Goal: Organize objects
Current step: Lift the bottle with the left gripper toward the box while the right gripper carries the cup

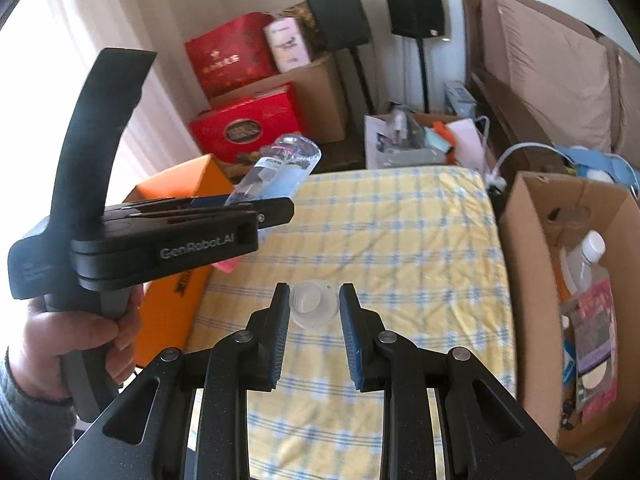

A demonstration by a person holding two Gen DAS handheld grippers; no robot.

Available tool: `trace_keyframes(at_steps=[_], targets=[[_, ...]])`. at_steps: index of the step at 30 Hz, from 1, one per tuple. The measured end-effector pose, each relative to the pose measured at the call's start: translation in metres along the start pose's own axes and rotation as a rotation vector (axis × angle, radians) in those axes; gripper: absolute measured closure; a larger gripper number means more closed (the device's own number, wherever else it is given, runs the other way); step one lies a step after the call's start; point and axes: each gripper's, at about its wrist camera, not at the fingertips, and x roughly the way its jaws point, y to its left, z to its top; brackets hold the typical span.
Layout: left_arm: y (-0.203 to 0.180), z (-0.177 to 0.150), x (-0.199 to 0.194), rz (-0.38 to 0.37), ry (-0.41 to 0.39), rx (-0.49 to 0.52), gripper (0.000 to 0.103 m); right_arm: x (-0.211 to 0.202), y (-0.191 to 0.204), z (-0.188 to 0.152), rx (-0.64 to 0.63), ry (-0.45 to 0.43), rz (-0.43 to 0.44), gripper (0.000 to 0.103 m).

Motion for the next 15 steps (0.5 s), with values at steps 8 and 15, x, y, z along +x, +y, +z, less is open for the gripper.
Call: trace_keyframes(at_steps=[8, 15], targets=[[0.048, 0.002, -0.031, 0.037, -0.028, -0.061, 0.060, 0.009, 0.042, 0.009, -0.041, 0.003, 0.065, 0.078], [0.097, 0.004, -0.024, 0.112, -0.011, -0.129, 0.060, 0.016, 0.074, 0.016, -0.086, 0.004, 0.098, 0.078]])
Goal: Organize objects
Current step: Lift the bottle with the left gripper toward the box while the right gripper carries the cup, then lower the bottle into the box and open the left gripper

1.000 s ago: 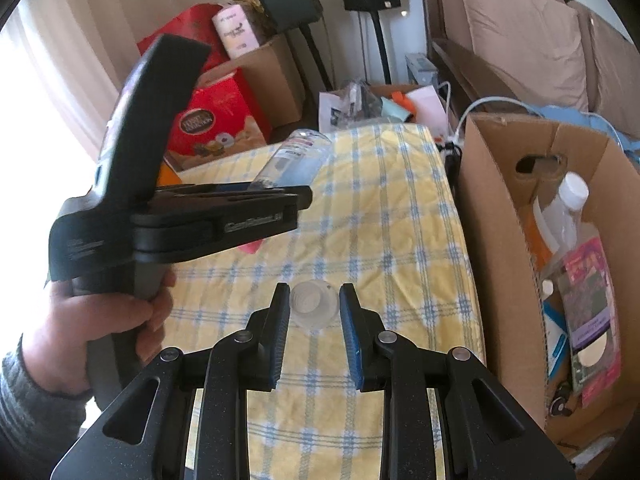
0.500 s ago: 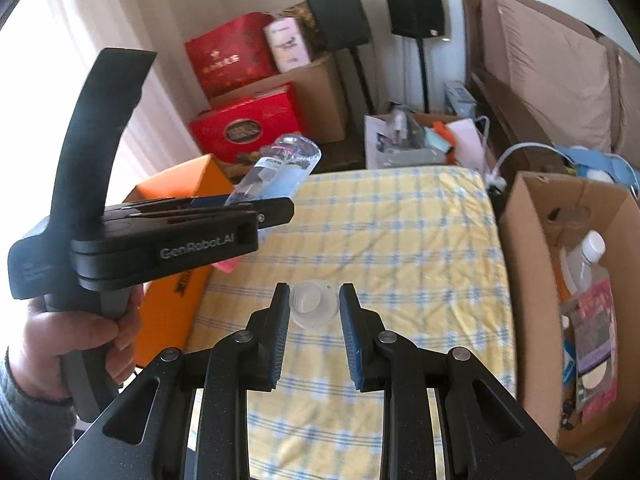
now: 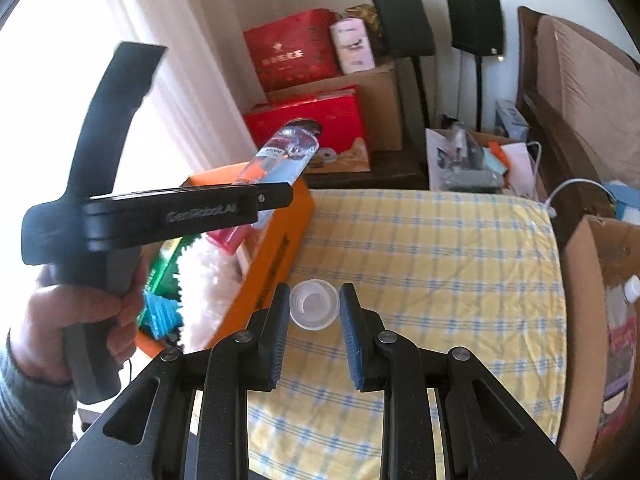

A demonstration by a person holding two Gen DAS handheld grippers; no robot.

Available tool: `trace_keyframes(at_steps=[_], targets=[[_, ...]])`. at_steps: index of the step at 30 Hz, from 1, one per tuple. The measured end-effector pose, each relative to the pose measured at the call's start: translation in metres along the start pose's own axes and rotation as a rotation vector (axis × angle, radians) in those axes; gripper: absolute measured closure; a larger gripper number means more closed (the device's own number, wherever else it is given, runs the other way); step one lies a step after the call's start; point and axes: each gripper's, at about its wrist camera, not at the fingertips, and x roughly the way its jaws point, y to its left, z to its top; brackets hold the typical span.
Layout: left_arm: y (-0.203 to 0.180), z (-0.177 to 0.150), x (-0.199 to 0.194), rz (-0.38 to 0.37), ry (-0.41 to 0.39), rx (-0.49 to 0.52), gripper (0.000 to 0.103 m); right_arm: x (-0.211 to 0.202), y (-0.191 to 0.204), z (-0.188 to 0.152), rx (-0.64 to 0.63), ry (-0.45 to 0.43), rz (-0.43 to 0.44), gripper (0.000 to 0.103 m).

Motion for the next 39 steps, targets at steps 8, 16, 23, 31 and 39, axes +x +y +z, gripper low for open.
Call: trace_keyframes(at_steps=[8, 16, 23, 31, 39], targets=[[0.034, -0.001, 0.029, 0.050, 0.042, -0.047, 0.060, 0.014, 0.015, 0.010, -0.019, 0.007, 0.024, 0.079], [0.056, -0.007, 0.061, 0.051, 0.088, -0.122, 0.060, 0.027, 0.017, 0.014, -0.020, 0.021, 0.028, 0.078], [0.065, -0.008, 0.083, 0.043, 0.128, -0.176, 0.059, 0.037, 0.019, 0.013, -0.026, 0.039, 0.027, 0.079], [0.077, -0.006, 0.077, 0.005, 0.134, -0.219, 0.054, 0.041, 0.024, 0.012, -0.033, 0.047, 0.033, 0.079], [0.085, -0.008, 0.033, -0.009, 0.076, -0.200, 0.047, 0.041, 0.036, 0.013, -0.049, 0.046, 0.038, 0.079]])
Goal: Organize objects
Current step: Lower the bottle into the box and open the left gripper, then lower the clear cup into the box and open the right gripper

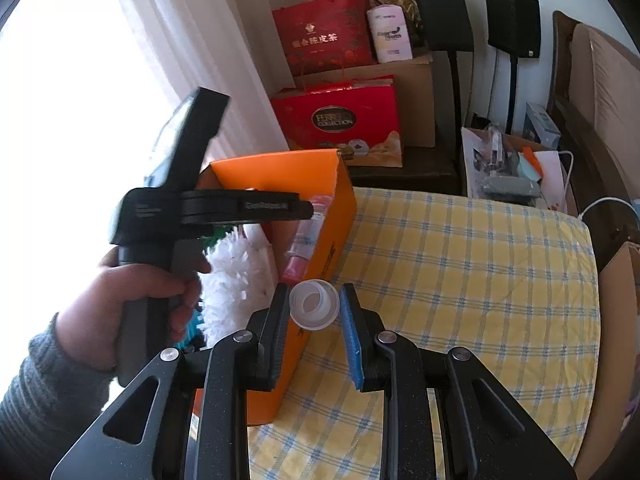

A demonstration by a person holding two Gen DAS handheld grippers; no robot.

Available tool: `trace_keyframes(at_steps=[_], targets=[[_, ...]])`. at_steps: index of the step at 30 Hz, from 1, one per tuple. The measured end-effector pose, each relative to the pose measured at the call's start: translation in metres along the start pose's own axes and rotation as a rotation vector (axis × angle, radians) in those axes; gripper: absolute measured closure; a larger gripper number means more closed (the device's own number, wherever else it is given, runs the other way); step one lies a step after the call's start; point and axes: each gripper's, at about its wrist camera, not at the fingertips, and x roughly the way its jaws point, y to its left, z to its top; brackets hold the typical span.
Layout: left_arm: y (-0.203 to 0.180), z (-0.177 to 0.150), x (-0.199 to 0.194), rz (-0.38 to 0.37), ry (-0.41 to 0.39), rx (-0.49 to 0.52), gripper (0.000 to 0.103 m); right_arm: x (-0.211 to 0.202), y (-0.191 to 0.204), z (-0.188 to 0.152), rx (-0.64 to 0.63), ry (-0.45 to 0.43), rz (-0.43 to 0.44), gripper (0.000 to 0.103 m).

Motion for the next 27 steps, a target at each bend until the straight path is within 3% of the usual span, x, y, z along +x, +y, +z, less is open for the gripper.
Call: trace_keyframes(at_steps=[6, 12, 15, 27], targets=[[0.004, -0.014, -0.043, 0.015, -0.064, 0.049, 0.034, 0.003, 0.014, 0.003, -0.015, 0.001, 0.014, 0.078], [0.015, -0.030, -0.076, 0.015, -0.104, 0.066, 0.032, 0.009, 0.028, 0.007, -0.030, 0.002, 0.027, 0.078], [0.022, -0.039, -0.086, 0.015, -0.126, 0.063, 0.012, 0.014, 0.033, 0.008, -0.031, 0.005, 0.032, 0.078], [0.046, -0.068, -0.099, 0.044, -0.146, 0.062, 0.007, 0.053, 0.037, 0.008, -0.014, 0.042, 0.029, 0.078]])
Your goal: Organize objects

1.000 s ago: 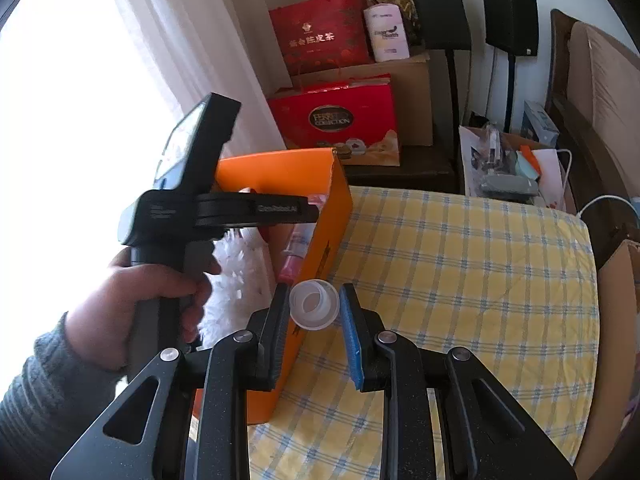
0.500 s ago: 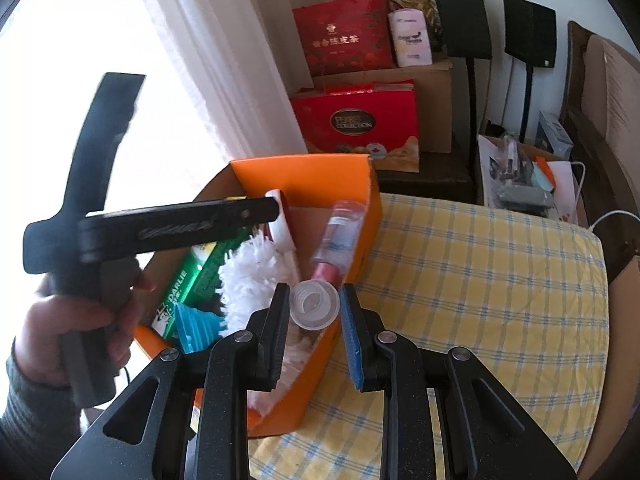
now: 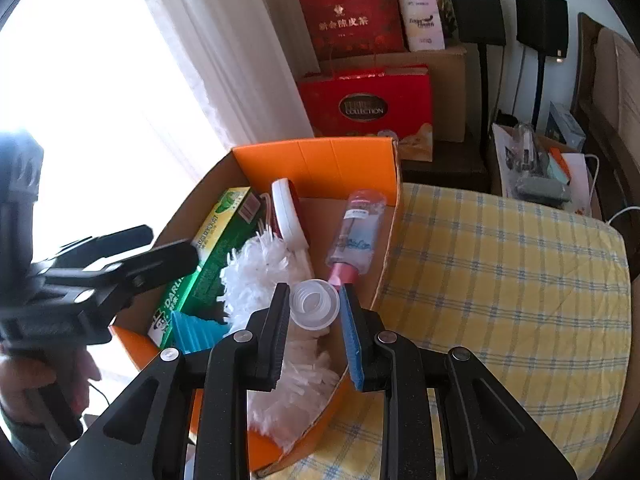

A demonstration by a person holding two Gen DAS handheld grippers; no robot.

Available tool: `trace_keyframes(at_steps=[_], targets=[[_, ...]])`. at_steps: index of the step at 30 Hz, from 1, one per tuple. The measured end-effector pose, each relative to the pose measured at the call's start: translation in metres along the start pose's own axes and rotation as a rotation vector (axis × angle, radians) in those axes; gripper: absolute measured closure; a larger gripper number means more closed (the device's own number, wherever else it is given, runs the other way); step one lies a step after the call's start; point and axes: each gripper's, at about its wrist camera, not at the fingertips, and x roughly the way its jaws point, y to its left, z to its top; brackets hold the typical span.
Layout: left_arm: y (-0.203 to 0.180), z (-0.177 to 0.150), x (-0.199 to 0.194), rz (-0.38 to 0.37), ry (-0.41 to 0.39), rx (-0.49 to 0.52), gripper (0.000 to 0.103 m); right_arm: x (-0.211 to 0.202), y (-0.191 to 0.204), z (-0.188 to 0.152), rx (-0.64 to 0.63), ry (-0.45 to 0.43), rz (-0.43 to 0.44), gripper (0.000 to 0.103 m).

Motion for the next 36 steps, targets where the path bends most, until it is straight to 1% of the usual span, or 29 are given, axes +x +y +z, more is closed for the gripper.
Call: trace_keyframes(at_steps=[3, 5, 7, 8, 10, 14, 16, 20, 22, 23, 25, 27, 30, 32, 33, 36], targets=[[0.003, -0.006, -0.001, 0.005, 0.000, -0.003, 0.006, 0.008, -0.001, 0.002, 0.002, 0.004, -0.018, 0.078], [0.005, -0.010, -0.001, 0.006, 0.001, -0.004, 0.004, 0.012, -0.002, 0.003, 0.005, 0.006, -0.036, 0.077], [0.005, -0.014, -0.003, 0.008, -0.006, -0.004, 0.000, 0.013, -0.003, 0.004, 0.007, 0.006, -0.043, 0.072], [0.005, -0.016, -0.005, 0.008, -0.012, -0.001, 0.000, 0.012, -0.003, 0.004, 0.007, 0.002, -0.047, 0.071], [0.005, -0.018, -0.007, 0.002, -0.012, 0.002, 0.000, 0.009, -0.003, 0.003, 0.004, -0.007, -0.053, 0.064], [0.000, -0.024, -0.013, -0.005, -0.023, 0.015, 0.000, -0.003, -0.004, 0.000, 0.008, -0.026, -0.062, 0.060], [-0.002, -0.026, -0.016, -0.004, -0.029, 0.021, 0.000, -0.010, -0.005, -0.002, 0.012, -0.037, -0.072, 0.053], [-0.007, -0.032, -0.020, 0.009, -0.035, 0.032, 0.000, -0.025, -0.006, -0.008, 0.013, -0.058, -0.085, 0.044], [-0.007, -0.037, -0.021, 0.014, -0.035, 0.026, 0.000, -0.035, -0.005, -0.012, 0.006, -0.072, -0.101, 0.034], [-0.008, -0.039, -0.022, 0.017, -0.036, 0.025, 0.000, -0.041, -0.004, -0.015, 0.001, -0.082, -0.113, 0.031], [-0.010, -0.044, -0.024, 0.024, -0.045, 0.028, 0.000, -0.050, -0.002, -0.020, -0.008, -0.096, -0.127, 0.022], [-0.012, -0.049, -0.027, 0.036, -0.050, 0.029, 0.000, -0.059, 0.000, -0.026, -0.019, -0.108, -0.148, 0.018], [-0.015, -0.055, -0.033, 0.048, -0.060, 0.022, 0.000, -0.075, 0.003, -0.035, -0.033, -0.127, -0.180, 0.015], [-0.017, -0.059, -0.038, 0.049, -0.071, 0.020, 0.000, -0.082, 0.003, -0.040, -0.029, -0.134, -0.191, 0.007], [-0.017, -0.060, -0.040, 0.047, -0.074, 0.020, 0.000, -0.087, 0.003, -0.043, -0.027, -0.141, -0.188, 0.000], [-0.020, -0.065, -0.048, 0.044, -0.086, 0.018, 0.000, -0.099, 0.005, -0.049, -0.031, -0.162, -0.192, 0.000]])
